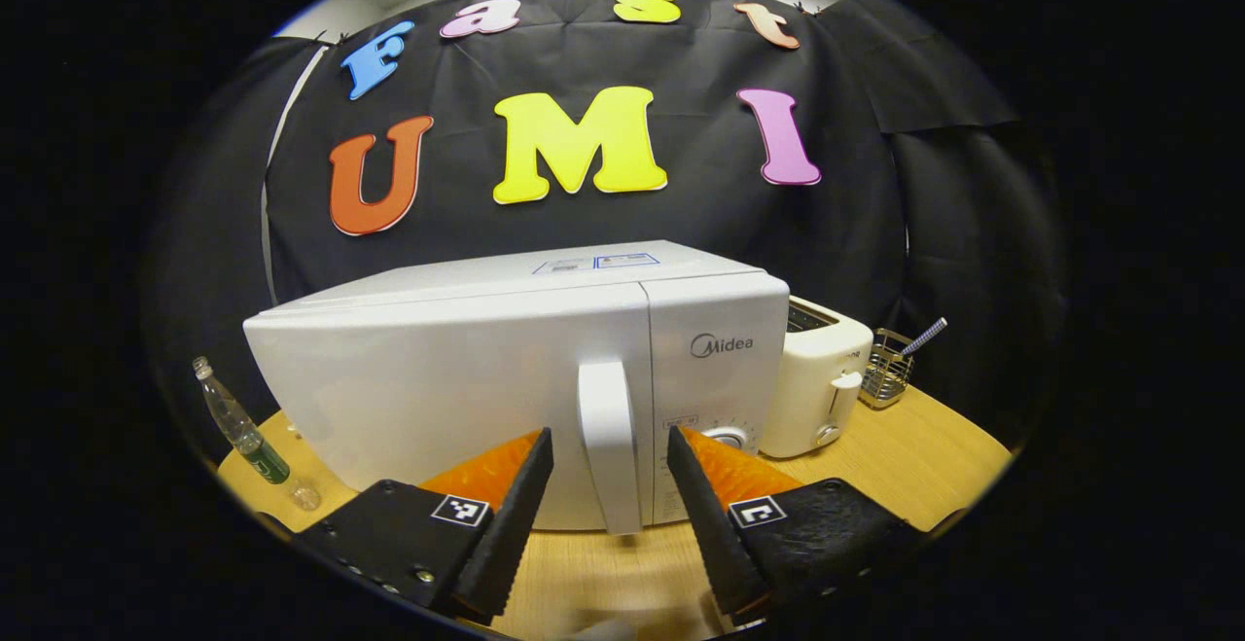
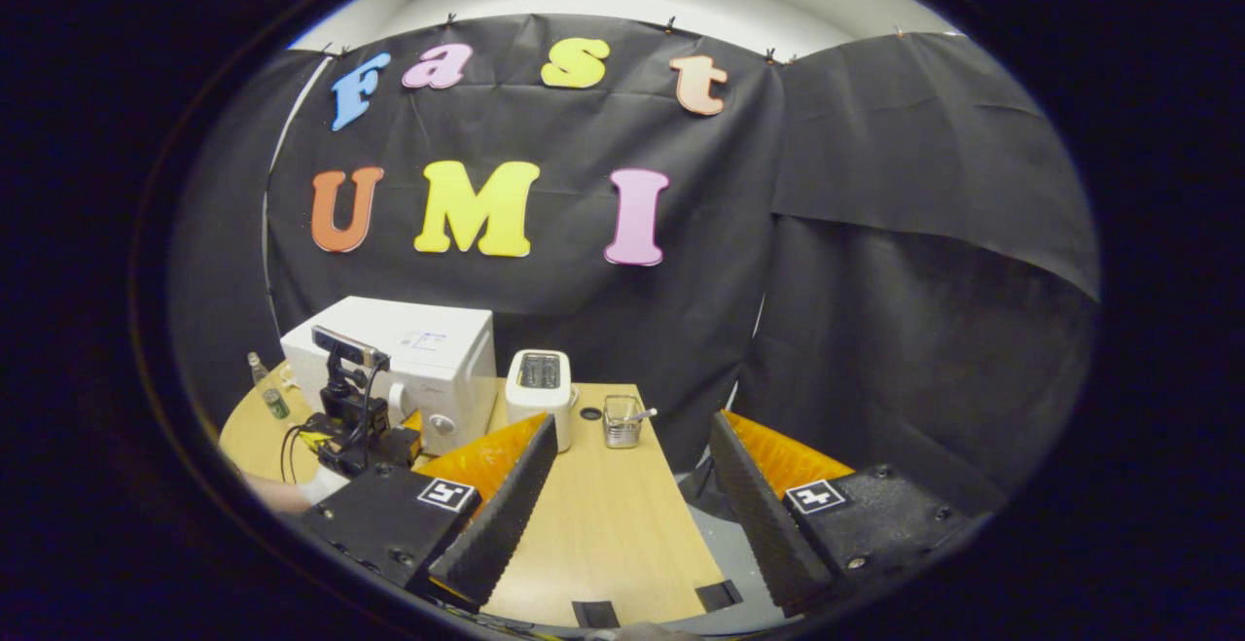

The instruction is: Open the microwave oven with the left hand, put the food in, and close the microwave oven.

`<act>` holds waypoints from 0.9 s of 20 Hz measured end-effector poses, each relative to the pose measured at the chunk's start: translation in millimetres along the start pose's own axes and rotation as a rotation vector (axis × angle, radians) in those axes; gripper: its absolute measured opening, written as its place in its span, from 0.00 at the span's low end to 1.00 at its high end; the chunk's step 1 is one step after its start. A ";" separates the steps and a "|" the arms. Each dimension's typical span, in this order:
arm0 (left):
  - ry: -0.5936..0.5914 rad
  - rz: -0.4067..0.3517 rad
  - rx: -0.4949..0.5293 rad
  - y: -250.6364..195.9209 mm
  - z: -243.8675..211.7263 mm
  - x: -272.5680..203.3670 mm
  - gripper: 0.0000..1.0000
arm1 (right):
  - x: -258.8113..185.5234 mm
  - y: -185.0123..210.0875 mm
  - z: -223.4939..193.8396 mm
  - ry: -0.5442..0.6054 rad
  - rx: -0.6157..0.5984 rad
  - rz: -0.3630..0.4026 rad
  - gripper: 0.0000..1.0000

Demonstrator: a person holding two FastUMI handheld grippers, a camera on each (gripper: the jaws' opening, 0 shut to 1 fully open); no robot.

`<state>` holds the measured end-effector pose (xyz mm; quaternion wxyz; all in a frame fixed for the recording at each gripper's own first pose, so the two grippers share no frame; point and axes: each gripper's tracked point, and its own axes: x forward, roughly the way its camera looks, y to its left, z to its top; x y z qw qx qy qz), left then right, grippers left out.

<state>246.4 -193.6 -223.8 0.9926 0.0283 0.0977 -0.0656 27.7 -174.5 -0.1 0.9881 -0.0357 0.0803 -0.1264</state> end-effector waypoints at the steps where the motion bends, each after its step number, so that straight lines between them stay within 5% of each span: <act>1: -0.005 0.000 -0.006 -1.1 -0.1 1.5 0.57 | 3.8 -0.3 -0.6 0.002 -0.001 0.005 1.00; 2: -0.001 0.008 -0.009 0.8 -1.4 2.9 0.52 | 6.7 0.1 -2.3 0.006 0.000 0.012 1.00; 3: -0.005 0.004 -0.014 1.0 -1.2 5.3 0.33 | 9.1 1.8 -3.2 0.012 0.003 0.024 1.00; 4: -0.012 0.003 -0.014 -0.2 -0.5 7.1 0.52 | 11.2 4.8 -3.1 0.014 0.006 0.038 1.00; 6: -0.021 0.019 -0.044 2.9 -0.3 6.1 0.27 | 12.5 2.7 -2.5 0.005 0.024 0.045 1.00; 12: -0.005 0.009 -0.064 4.7 -0.6 4.4 0.14 | 16.4 7.7 -8.5 0.023 0.044 0.061 1.00; 18: 0.016 -0.003 -0.055 3.6 -5.2 2.8 0.13 | 14.3 18.1 4.2 -0.012 0.002 0.085 1.00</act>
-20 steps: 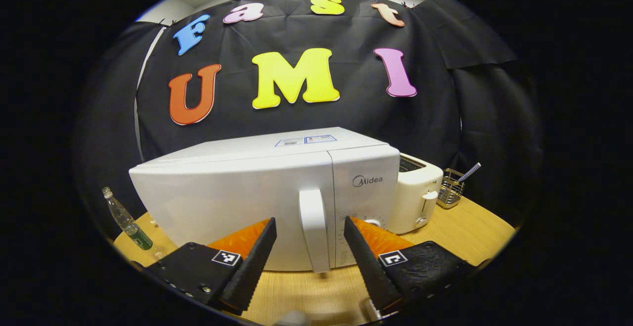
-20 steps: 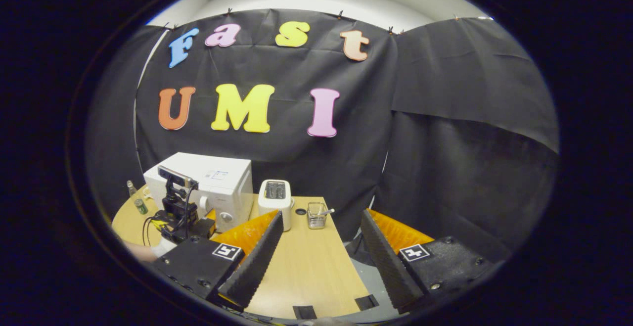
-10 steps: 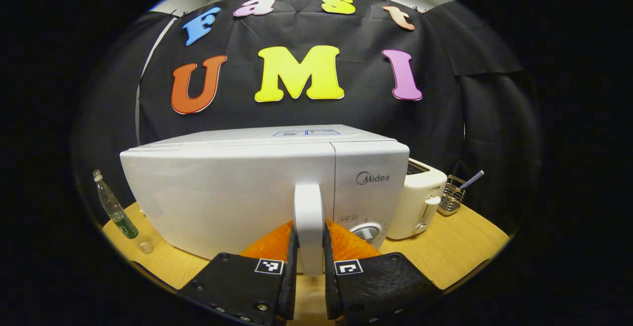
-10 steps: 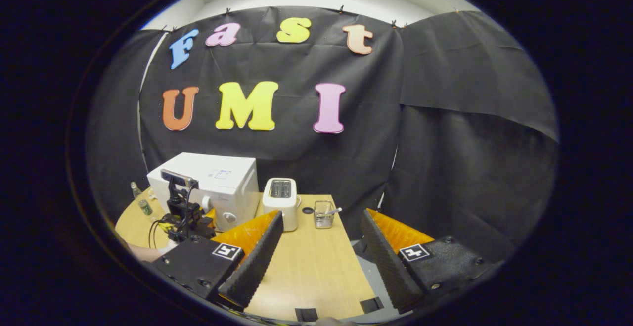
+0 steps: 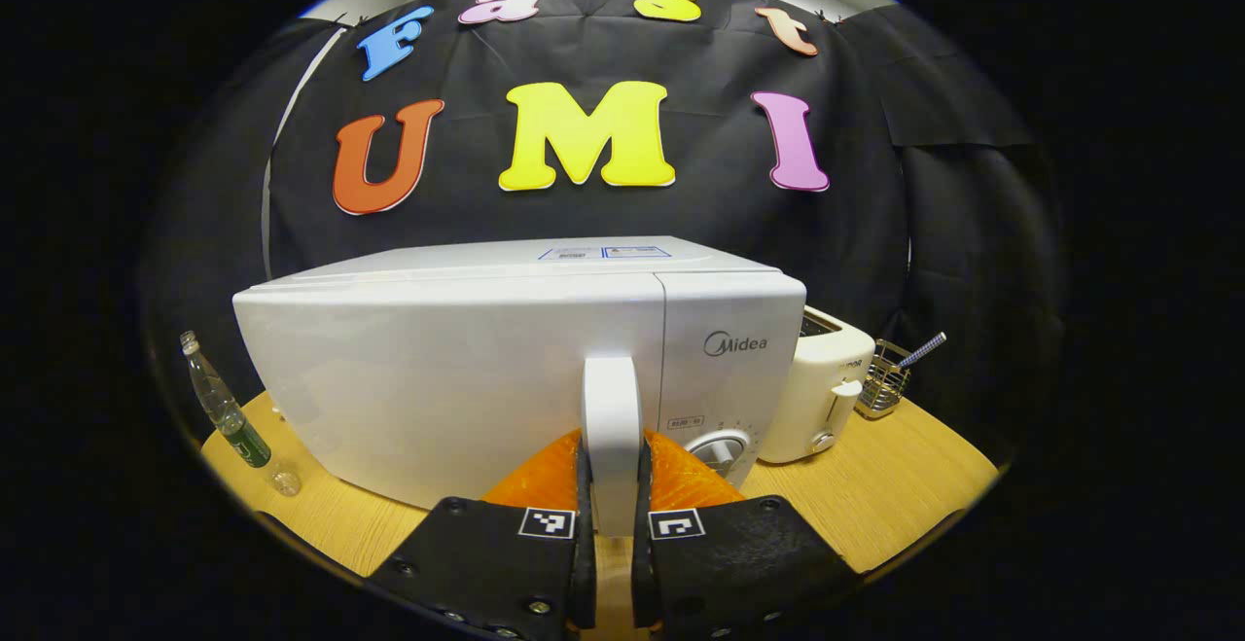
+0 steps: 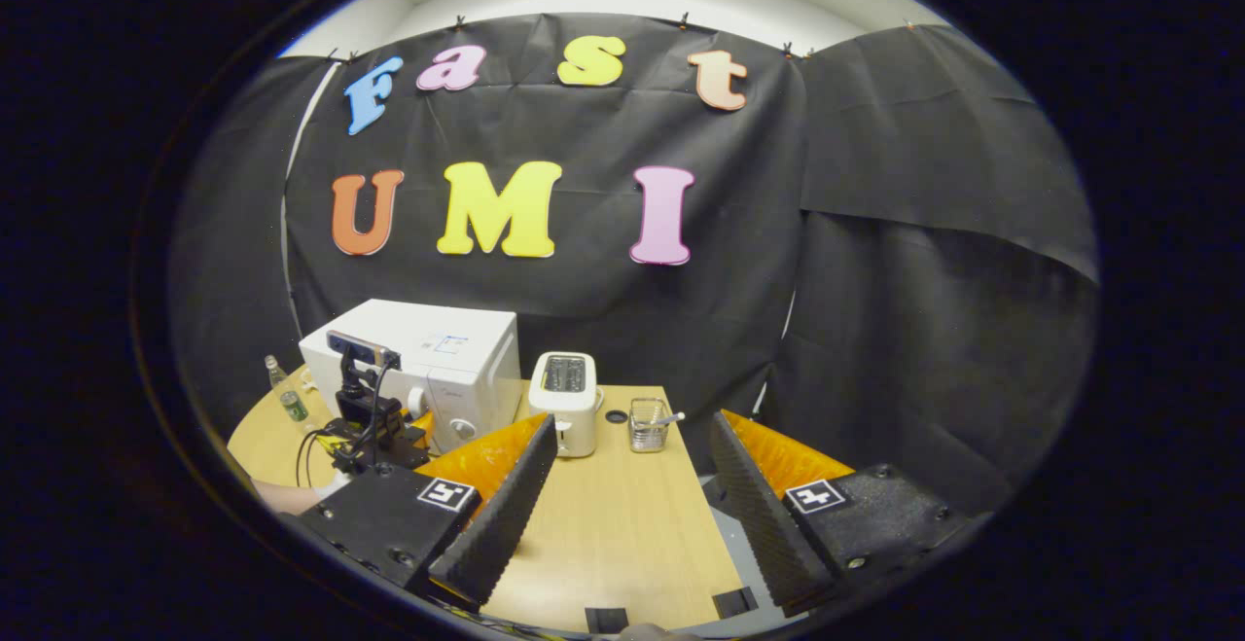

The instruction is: Open the microwave oven with the left hand, put the food in, and close the microwave oven.

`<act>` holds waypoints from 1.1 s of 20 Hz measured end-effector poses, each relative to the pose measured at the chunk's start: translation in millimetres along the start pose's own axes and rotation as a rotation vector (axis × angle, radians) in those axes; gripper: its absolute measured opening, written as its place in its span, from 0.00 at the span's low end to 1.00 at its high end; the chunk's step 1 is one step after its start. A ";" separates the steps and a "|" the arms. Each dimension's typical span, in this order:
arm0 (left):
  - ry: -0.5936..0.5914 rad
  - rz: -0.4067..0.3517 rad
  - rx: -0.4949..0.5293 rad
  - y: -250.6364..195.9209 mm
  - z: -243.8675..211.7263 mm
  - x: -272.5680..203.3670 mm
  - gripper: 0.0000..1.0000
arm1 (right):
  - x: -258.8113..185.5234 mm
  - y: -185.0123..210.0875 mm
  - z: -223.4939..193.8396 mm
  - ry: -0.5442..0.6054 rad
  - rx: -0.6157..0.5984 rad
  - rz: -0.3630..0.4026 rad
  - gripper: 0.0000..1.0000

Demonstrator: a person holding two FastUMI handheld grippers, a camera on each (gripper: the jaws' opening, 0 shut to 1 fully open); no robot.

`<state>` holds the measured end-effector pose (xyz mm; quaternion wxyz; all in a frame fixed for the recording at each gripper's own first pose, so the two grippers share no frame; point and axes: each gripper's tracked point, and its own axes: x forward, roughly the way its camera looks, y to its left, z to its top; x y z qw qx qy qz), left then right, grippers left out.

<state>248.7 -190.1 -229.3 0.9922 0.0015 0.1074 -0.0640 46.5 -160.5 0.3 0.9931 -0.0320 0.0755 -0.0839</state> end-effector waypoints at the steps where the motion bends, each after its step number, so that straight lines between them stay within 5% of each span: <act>1: 0.001 -0.004 0.006 0.5 -0.1 -2.9 0.13 | 0.7 3.1 2.2 -0.005 -0.008 0.007 1.00; 15: 0.078 0.027 0.079 56.2 -39.7 -151.8 0.17 | -3.5 88.0 -2.8 -0.020 -0.024 0.199 0.96; 17: 0.068 0.074 0.122 71.6 -42.1 -164.8 0.25 | -10.5 98.8 -5.5 -0.020 -0.031 0.214 0.96; 21: 0.062 0.067 0.105 97.6 -43.8 -183.8 0.71 | -23.1 114.5 -8.2 -0.021 -0.040 0.231 1.00; 22: 0.060 0.065 0.101 103.0 -44.2 -187.3 0.75 | -25.6 118.4 -9.2 -0.019 -0.040 0.236 1.00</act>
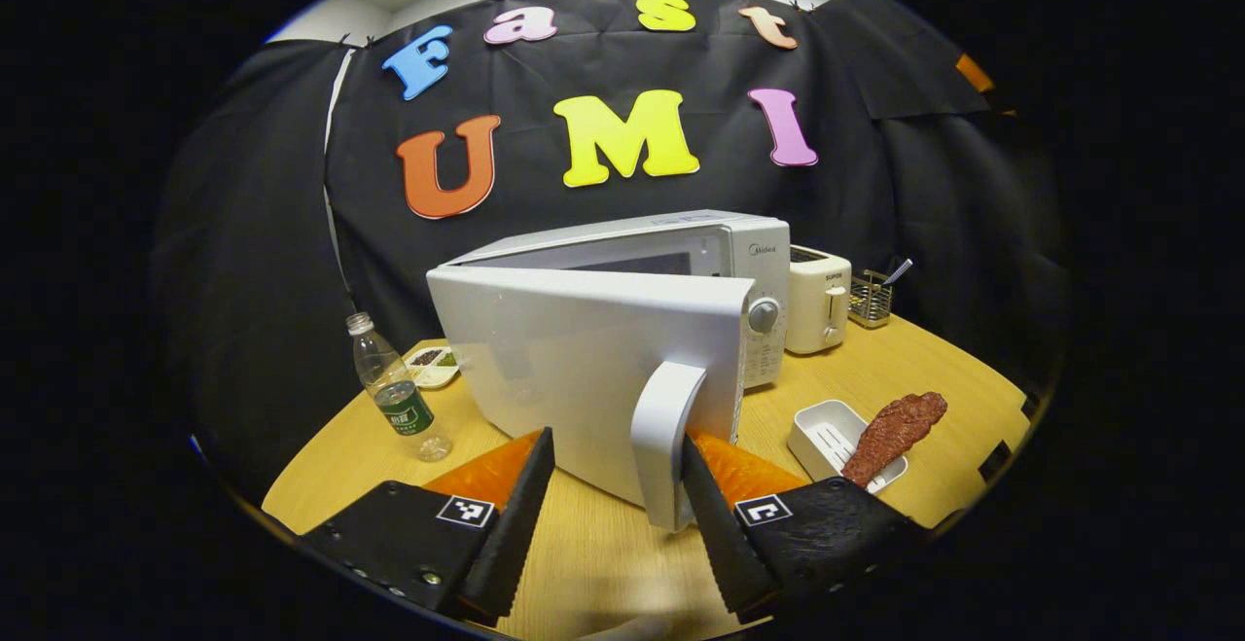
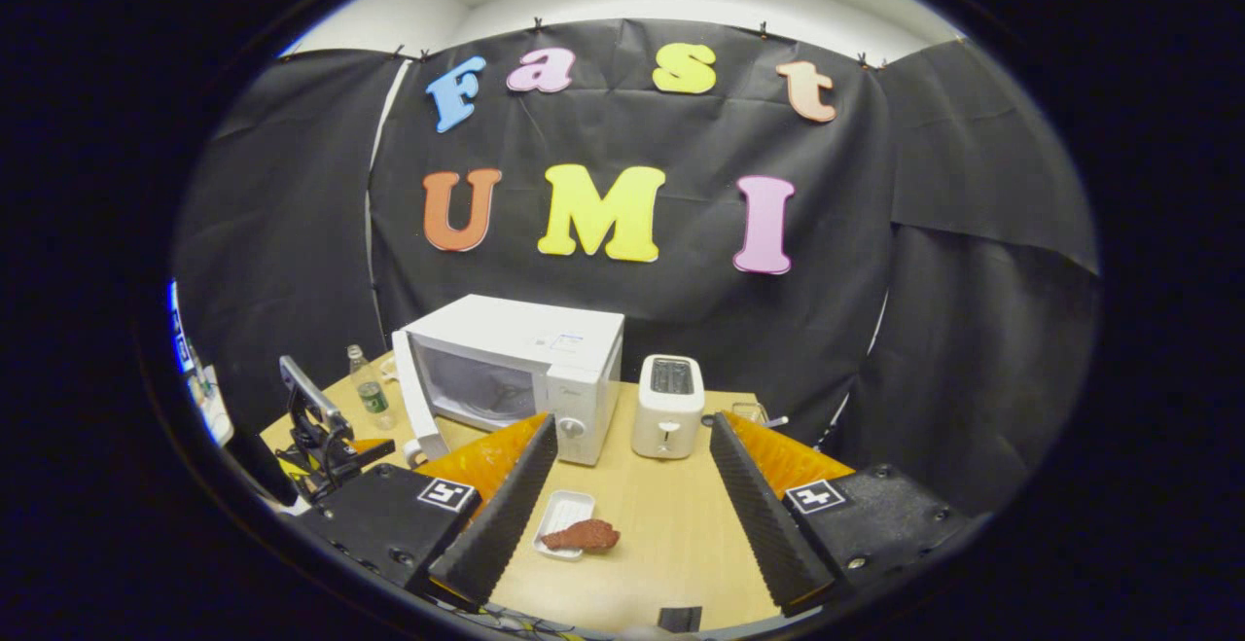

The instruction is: Open the microwave oven with the left hand, put the food in, and close the microwave oven.

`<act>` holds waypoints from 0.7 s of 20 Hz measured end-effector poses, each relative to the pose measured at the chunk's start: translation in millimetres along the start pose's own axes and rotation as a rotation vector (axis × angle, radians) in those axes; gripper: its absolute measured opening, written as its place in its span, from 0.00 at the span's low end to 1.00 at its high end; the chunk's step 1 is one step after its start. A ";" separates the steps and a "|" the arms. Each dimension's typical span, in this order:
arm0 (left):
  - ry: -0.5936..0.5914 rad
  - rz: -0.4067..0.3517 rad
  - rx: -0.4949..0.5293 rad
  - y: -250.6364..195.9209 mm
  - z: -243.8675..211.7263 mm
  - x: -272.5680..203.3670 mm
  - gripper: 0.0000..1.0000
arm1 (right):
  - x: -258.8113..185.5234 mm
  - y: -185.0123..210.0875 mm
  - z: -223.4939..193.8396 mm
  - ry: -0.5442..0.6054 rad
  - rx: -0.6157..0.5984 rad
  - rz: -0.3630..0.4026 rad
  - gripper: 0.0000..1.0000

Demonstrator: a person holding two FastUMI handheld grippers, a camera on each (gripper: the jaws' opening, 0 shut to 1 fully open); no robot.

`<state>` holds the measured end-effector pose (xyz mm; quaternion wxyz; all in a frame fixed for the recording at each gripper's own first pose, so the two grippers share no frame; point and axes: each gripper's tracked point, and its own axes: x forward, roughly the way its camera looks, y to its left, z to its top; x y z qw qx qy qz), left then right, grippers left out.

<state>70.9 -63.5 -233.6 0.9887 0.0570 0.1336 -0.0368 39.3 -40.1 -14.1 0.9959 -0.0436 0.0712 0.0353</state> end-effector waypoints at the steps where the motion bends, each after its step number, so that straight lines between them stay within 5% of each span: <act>1: 0.001 0.014 -0.002 7.0 -0.7 -4.1 0.76 | -1.8 5.0 -0.3 0.001 0.002 0.003 1.00; 4: 0.004 0.040 -0.038 26.9 -1.9 -16.5 0.92 | -3.3 19.7 -6.3 0.006 0.000 0.023 0.96; 14: 0.036 0.123 -0.009 106.0 -24.9 -67.7 0.95 | -0.2 59.0 -36.5 0.035 0.012 0.028 1.00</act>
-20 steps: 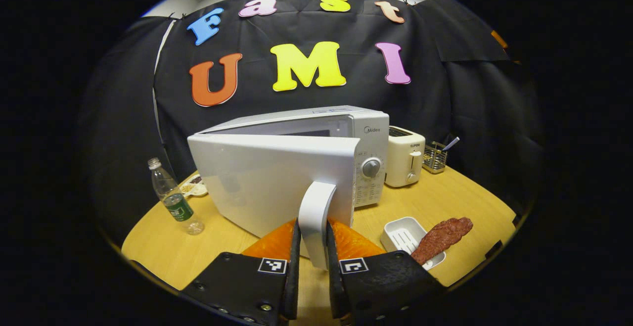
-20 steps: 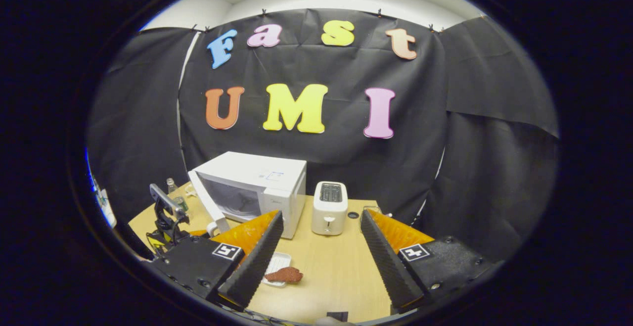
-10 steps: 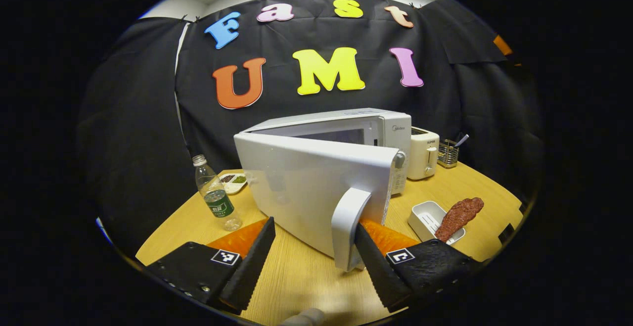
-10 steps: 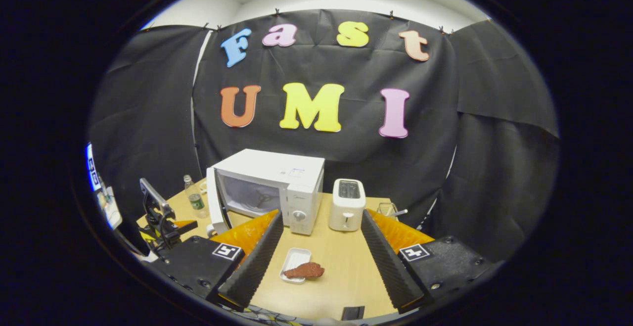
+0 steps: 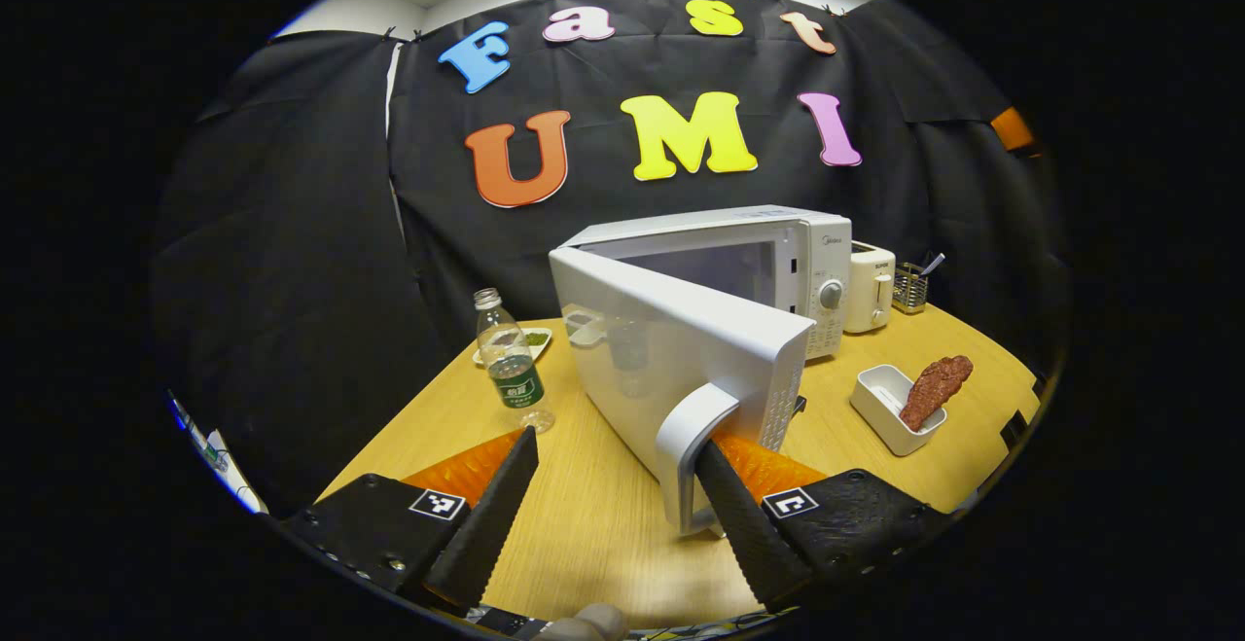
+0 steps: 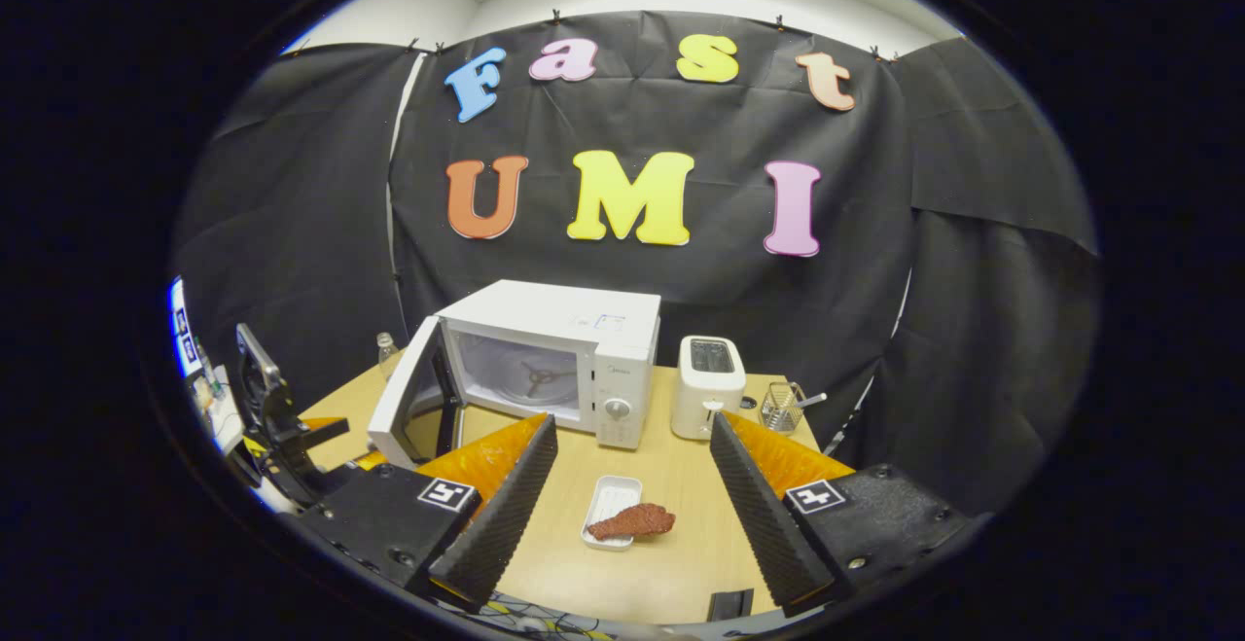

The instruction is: Open the microwave oven with the left hand, put the food in, and close the microwave oven.

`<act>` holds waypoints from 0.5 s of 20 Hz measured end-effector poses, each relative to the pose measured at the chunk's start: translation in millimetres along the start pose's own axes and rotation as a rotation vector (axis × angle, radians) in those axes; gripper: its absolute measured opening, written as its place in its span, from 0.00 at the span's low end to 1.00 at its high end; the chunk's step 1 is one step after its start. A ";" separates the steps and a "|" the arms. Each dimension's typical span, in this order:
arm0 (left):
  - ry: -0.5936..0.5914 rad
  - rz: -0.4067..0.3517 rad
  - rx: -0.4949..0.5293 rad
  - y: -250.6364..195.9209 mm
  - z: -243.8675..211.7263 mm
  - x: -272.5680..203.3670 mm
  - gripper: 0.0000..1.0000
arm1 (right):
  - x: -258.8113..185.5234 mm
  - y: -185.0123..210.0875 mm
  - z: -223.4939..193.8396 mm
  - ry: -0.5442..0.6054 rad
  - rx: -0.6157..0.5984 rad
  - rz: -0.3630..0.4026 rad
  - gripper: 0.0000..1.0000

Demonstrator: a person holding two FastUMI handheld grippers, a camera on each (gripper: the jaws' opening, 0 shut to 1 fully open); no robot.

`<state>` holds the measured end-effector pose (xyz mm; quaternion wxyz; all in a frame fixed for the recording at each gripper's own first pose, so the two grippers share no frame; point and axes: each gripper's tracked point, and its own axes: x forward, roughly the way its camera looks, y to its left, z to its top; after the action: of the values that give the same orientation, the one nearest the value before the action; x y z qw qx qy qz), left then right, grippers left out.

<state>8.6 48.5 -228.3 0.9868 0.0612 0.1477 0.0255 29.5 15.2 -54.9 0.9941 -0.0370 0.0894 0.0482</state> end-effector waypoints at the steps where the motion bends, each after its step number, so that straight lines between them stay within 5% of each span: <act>1: 0.003 0.009 0.003 11.1 -2.8 -3.7 0.95 | 1.2 3.1 -7.4 0.010 0.005 -0.004 1.00; 10: 0.032 0.065 0.002 95.5 -25.6 -30.8 0.95 | 15.9 15.2 -64.4 0.101 0.048 -0.029 0.96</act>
<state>-31.5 143.9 -231.5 0.9829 0.0665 0.1614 0.0583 32.3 26.4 -122.0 0.9896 -0.0169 0.1399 0.0295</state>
